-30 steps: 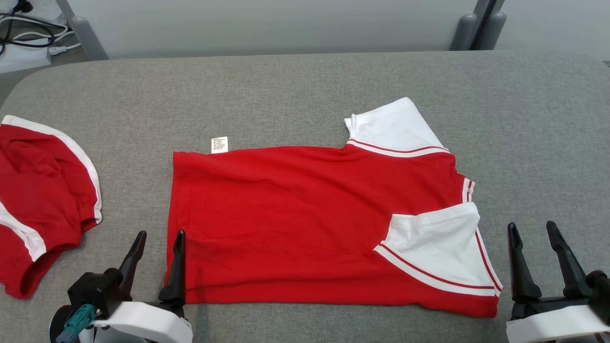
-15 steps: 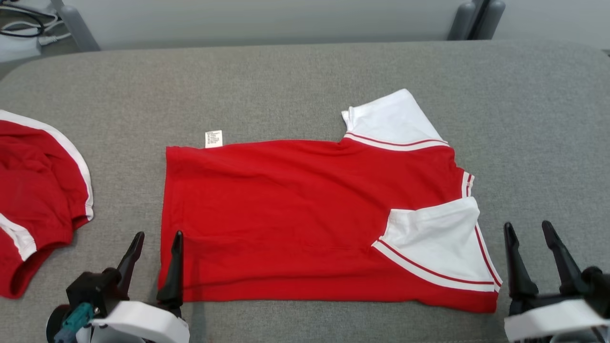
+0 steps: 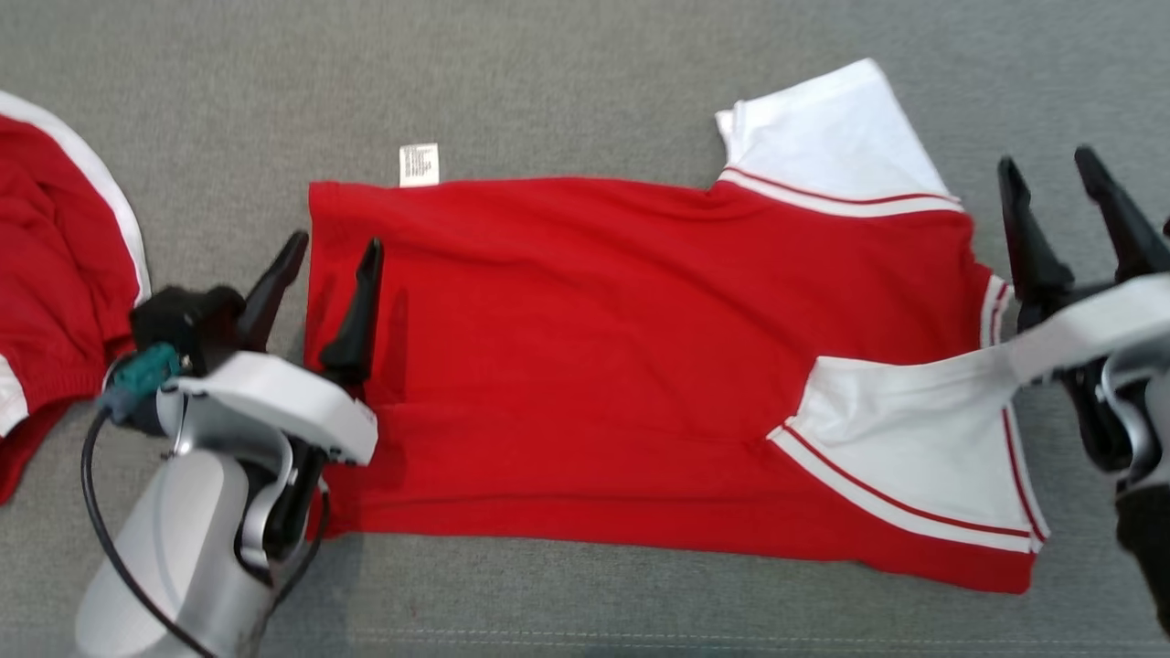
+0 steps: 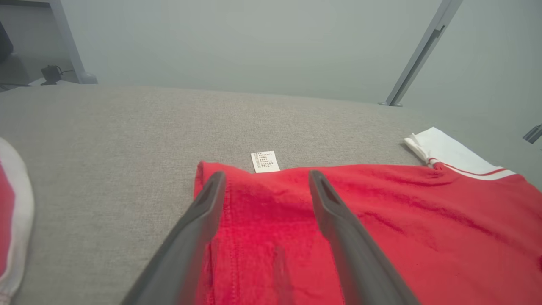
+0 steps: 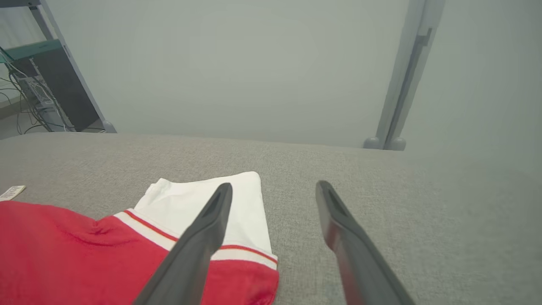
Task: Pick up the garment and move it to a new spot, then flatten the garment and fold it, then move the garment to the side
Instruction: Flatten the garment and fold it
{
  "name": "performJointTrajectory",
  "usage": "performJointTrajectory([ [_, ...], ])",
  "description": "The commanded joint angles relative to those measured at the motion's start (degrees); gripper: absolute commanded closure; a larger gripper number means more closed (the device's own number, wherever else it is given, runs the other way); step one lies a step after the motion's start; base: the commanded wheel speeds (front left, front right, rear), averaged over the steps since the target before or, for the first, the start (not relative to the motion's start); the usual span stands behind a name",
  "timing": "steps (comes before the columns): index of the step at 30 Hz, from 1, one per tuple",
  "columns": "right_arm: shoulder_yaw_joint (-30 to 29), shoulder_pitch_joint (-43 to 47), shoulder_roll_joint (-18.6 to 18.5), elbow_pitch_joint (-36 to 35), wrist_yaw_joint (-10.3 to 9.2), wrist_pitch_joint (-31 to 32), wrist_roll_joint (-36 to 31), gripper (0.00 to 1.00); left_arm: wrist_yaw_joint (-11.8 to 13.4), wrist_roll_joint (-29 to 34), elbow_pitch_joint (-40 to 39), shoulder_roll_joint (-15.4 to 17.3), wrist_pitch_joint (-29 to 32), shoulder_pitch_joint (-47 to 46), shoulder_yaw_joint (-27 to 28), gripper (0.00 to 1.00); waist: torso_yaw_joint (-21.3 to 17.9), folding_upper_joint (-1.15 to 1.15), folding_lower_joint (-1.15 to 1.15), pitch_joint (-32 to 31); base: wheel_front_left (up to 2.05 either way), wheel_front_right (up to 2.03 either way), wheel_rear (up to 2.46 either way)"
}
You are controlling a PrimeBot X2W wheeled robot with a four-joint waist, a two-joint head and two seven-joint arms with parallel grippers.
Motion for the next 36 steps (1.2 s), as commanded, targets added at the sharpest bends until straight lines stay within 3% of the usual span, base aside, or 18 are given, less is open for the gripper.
performJointTrajectory([
  [1, 3.1, -4.1, -2.3, 1.3, -0.01, 0.6, 1.4, 0.00, -1.1, -0.7, 1.2, 1.2, 0.3, -5.0, 1.6, 0.00, 2.6, 0.00, 0.00, 4.5, 0.00, 0.00, 0.00],
  [14, 15.5, -22.3, -5.9, 13.2, -0.01, 4.7, 9.0, 0.00, -5.3, -1.7, 11.9, -0.1, 1.4, -18.6, 0.1, 0.00, 4.9, 0.00, 0.00, 11.8, 0.00, 0.00, 0.00],
  [28, 25.4, -33.4, -6.5, 23.3, -0.01, 5.9, 15.2, 0.00, -7.2, -1.9, 15.4, -2.0, 1.3, -24.2, -2.5, 0.00, 6.4, 0.00, 0.00, 15.1, 0.00, 0.00, 0.00],
  [29, 26.1, -33.8, -6.4, 23.6, -0.01, 5.9, 15.6, 0.00, -7.4, -2.2, 15.6, -2.1, 1.5, -24.3, -2.7, 0.22, 6.4, 0.00, 0.00, 15.1, 0.00, 0.00, 0.00],
  [30, 26.8, -34.1, -6.4, 23.8, -0.01, 6.1, 16.1, 0.02, -7.5, -2.2, 15.7, -2.1, 1.5, -24.5, -2.9, 0.53, 6.5, 0.00, 0.00, 15.1, 0.00, 0.00, 0.00],
  [31, 27.6, -34.4, -6.4, 23.9, -0.01, 6.3, 16.6, 0.52, -7.6, -2.3, 15.8, -2.2, 1.5, -24.5, -3.0, 0.76, 6.5, 0.00, 0.00, 15.1, 0.00, 0.00, 0.00],
  [32, 28.2, -34.7, -6.5, 24.2, -0.01, 6.6, 17.1, 0.75, -7.7, -2.5, 15.9, -2.3, 1.6, -24.5, -3.2, 1.00, 6.5, 0.00, 0.00, 15.1, 0.00, 0.00, 0.00],
  [33, 28.8, -34.9, -6.4, 24.5, -0.01, 7.1, 17.8, 1.00, -7.8, -2.6, 16.0, -2.3, 1.9, -24.5, -3.4, 1.00, 6.5, 0.00, 0.00, 15.0, 0.00, 0.00, 0.00],
  [36, 30.0, -35.5, -6.7, 24.9, -0.01, 7.7, 19.7, 1.00, -8.0, -3.0, 15.9, -2.2, 2.1, -24.3, -3.6, 1.00, 6.4, 0.00, 0.00, 14.9, 0.00, 0.00, 0.00],
])
